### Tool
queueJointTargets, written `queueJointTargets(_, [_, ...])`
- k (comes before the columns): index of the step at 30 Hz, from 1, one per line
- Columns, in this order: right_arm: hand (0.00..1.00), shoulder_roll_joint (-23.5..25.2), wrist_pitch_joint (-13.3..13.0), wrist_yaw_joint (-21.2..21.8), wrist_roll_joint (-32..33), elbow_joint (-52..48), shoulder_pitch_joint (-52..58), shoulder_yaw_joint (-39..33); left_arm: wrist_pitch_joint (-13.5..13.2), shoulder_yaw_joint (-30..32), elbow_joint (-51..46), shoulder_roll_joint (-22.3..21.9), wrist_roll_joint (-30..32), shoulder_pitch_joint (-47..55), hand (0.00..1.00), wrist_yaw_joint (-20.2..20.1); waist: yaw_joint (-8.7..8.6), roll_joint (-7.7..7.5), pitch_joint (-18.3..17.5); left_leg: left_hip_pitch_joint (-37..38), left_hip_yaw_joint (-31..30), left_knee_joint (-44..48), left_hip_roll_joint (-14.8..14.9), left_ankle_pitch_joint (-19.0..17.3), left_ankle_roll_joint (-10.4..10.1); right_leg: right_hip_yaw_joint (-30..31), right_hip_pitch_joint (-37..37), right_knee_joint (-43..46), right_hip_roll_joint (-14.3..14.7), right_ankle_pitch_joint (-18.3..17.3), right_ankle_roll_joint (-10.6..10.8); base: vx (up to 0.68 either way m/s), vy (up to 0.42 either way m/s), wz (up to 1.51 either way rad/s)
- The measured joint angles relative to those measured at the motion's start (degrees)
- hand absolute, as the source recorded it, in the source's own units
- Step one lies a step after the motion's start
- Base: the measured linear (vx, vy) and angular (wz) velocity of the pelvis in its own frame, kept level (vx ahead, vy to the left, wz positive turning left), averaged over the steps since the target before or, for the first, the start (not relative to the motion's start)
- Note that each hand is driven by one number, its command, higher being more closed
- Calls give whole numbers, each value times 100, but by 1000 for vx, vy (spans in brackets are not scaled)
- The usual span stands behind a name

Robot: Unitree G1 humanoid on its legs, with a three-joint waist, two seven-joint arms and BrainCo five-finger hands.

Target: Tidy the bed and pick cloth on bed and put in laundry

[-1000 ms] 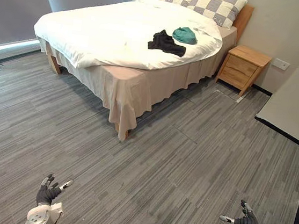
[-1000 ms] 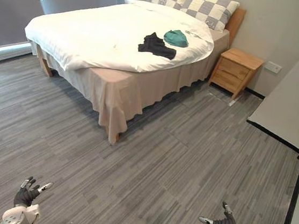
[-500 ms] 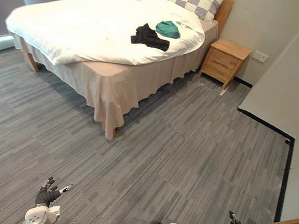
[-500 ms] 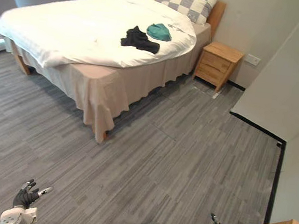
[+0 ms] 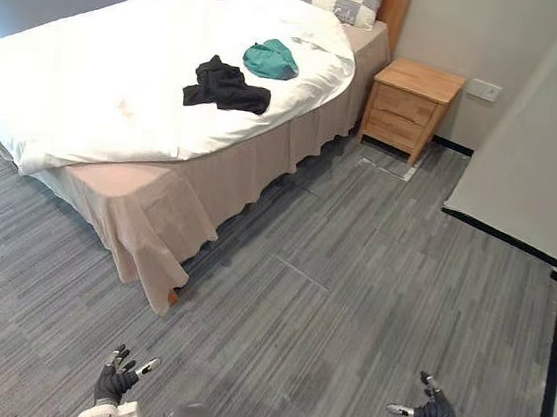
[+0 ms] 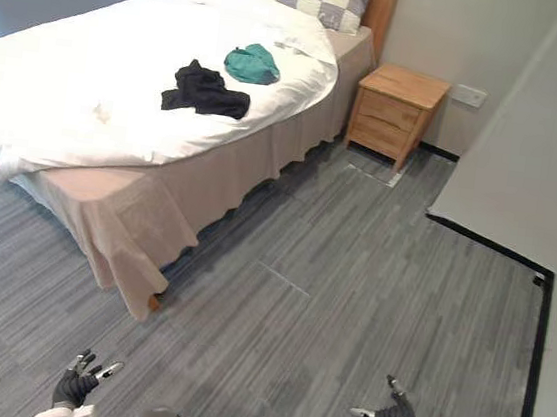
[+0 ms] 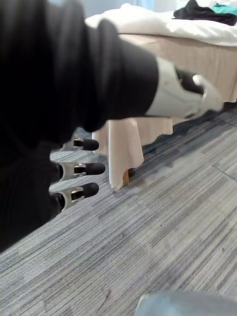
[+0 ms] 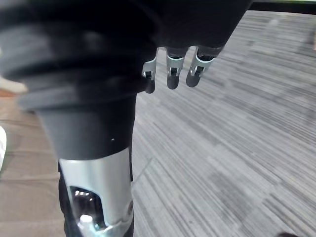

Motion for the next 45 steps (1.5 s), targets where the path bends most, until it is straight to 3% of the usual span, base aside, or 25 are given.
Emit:
queueJointTargets(1, [0, 0, 33, 14, 2, -155, 73, -41, 0, 26, -20, -14, 0, 78, 0, 2, 25, 67, -108, 32, 264, -385, -216, 293, 351, -26, 193, 82, 103, -237, 139, 599, 90, 28])
queueJointTargets(2, [0, 17, 31, 19, 1, -190, 85, -50, 11, 46, -7, 7, -1, 170, 0, 7, 71, 106, -257, 27, 288, -526, -340, 45, 749, -9, 219, 286, 157, -455, 177, 734, 129, 31])
queueJointTargets(3, [0, 146, 67, 40, 0, -70, -9, -34, 102, 86, 142, 112, -7, 152, 0, 21, 42, -225, -406, 39, 217, -419, -620, -35, 764, -75, 105, 675, -180, -656, 182, 594, 145, 37])
queueJointTargets(4, [0, 93, 72, 94, 1, 5, -89, -35, 195, 30, 196, 104, -6, 143, 0, 14, 25, -281, -530, 73, 76, -457, -739, -195, 607, -149, -271, 1652, -384, -742, 327, 706, 216, 57])
queueJointTargets(6, [0, 69, 81, 139, -5, 241, -305, -60, 234, -9, 307, 140, 4, 55, 0, 7, -10, -345, -499, 425, -256, -609, -953, -370, 426, -222, -1092, 4019, -973, -385, 492, 508, 181, 58])
queueJointTargets(8, [0, 81, 125, 133, -53, 438, -422, 104, 230, -204, 517, 277, 3, -68, 0, 117, -48, -290, -396, 1048, -673, -644, -1076, -646, 267, -91, -1869, 5796, -1493, -502, 320, 601, 133, 102])
queueJointTargets(10, [0, 143, 83, 123, -227, 531, -388, 228, 202, -278, 538, 382, -2, -151, 0, 160, -126, -85, -255, 1659, -1197, -847, -998, -726, 152, -66, -2114, 5413, -1490, -699, 389, 567, 55, 127])
queueJointTargets(12, [0, 325, 87, -14, -209, 516, -231, 231, 207, -263, 326, 637, -2, -363, 0, 117, -220, 79, -157, 1947, -2014, -932, -809, -791, -26, 393, -2474, 3896, -1158, -704, 518, 446, -126, 169])
queueJointTargets(13, [0, 375, 95, -50, -202, 509, -173, 238, 209, -261, 250, 717, -2, -409, 0, 105, -253, 58, -143, 1980, -2234, -937, -780, -800, -72, 573, -2547, 3434, -1092, -622, 582, 413, -213, 197])
queueJointTargets(14, [0, 497, 140, -133, -137, 497, -68, 286, 218, -260, 145, 849, -1, -516, 0, 88, -297, -8, -117, 2016, -2733, -938, -717, -869, -194, 1091, -2660, 2217, -979, -184, 692, 316, -206, 159])
queueJointTargets(17, [0, 767, 279, -327, 65, 471, 141, 370, 229, -178, 28, 1005, -2, -475, 0, 78, -257, -230, -26, 2199, -3266, -846, -686, -1078, -477, 1880, -2651, 746, -994, 675, 860, 370, -307, 127])
queueJointTargets(19, [0, 937, 303, -417, 66, 280, 446, 575, 282, 3, -142, 974, -64, -76, 0, 96, -171, -427, -76, 2360, -3495, -386, -647, -1579, -816, 2038, -2634, 912, -1013, 1051, 602, 563, -462, 84])
queueJointTargets(20, [0, 988, 303, -421, 59, 228, 540, 612, 300, 76, -253, 951, -135, 65, 0, 90, -96, -520, -136, 2379, -3439, -182, -617, -1789, -965, 2028, -2605, 1029, -1050, 1243, 554, 537, -455, 57])
queueJointTargets(22, [0, 878, 371, -444, 61, 204, 465, 605, 312, 108, -347, 494, -224, 265, 0, -21, -74, -70, -135, 2049, -3128, 1040, 29, -1955, -1234, 1575, -2388, 1290, -763, 928, 367, 506, -401, 74])
queueJointTargets(23, [0, 849, 378, -437, 66, 71, 467, 611, 278, 74, -381, 376, -222, 260, 0, -62, -102, 16, -60, 1764, -2982, 1659, 252, -1859, -1286, 1450, -2238, 1223, -698, 882, 269, 465, -368, 84])
queueJointTargets(24, [0, 816, 388, -433, 67, -4, 426, 611, 246, 76, -382, 225, -224, 278, 0, -124, -50, 136, -19, 1502, -2726, 2248, 563, -1732, -1206, 1295, -1984, 1099, -651, 821, 171, 261, -226, 48])
queueJointTargets(26, [0, 813, 420, -434, 69, -1, 328, 606, 223, 68, -379, 129, -278, 282, 0, -182, -26, 141, -55, 1532, -2038, 1740, 806, -1726, -1168, 1064, -1586, 800, -687, 779, 119, 293, -237, 45])
queueJointTargets(28, [0, 785, 405, -434, 74, 14, 239, 600, 194, 70, -382, 125, -339, 279, 0, -264, 4, 128, -66, 1595, -1833, 797, 698, -1578, -1126, 997, -1457, 620, -729, 784, 127, 271, -118, 19])
queueJointTargets(29, [0, 720, 406, -431, 76, 130, 166, 569, 183, 78, -378, 125, -341, 215, 0, -265, 34, 149, -82, 1599, -1799, -131, 565, -860, -1153, 957, -1411, 540, -722, 799, 145, 264, -17, -6])
queueJointTargets(30, [0, 718, 411, -432, 110, 218, 140, 528, 180, 108, -376, 131, -343, 194, 0, -247, 65, 118, -113, 1694, -1767, -379, 509, -606, -1384, 980, -1416, 502, -730, 807, 159, 258, 20, -2])
queueJointTargets(31, [0, 719, 410, -433, 210, 317, 162, 489, 179, 199, -380, 136, -360, 150, 0, -220, 59, 109, -232, 1810, -1751, -721, 404, -458, -1403, 951, -1415, 425, -766, 837, 206, 179, 32, 3])
queueJointTargets(34, [0, 793, 408, -442, 284, 403, 317, 475, 131, 482, -552, 288, -588, -80, 0, 2, 77, -70, -340, 1967, -1738, -1078, 319, -336, -1470, 806, -1317, 326, -799, 841, 213, 181, 55, 16])
queueJointTargets(38, [0, 1159, 389, -656, 285, 537, 591, 616, -55, 1041, -1358, 1363, -958, -370, 0, 130, 51, -229, -546, 2339, -1512, -1358, 291, -190, -1539, 676, -1003, 207, -787, 856, 237, 90, 15, 6])
queueJointTargets(43, [0, 1217, 428, -941, 279, 582, 866, 806, -206, 1499, -2448, 2461, -1139, -1196, 0, -25, 45, -10, -716, 2383, -1264, -1615, 275, -170, -1551, 604, -1029, 117, -768, 870, 260, -35, -6, -1])
queueJointTargets(45, [0, 1223, 478, -967, 279, 580, 932, 843, -261, 1566, -2665, 2672, -1187, -1458, 0, -159, 45, -40, -751, 2378, -1172, -1639, 271, -174, -1558, 626, -1010, 53, -765, 870, 260, -80, -25, -11])
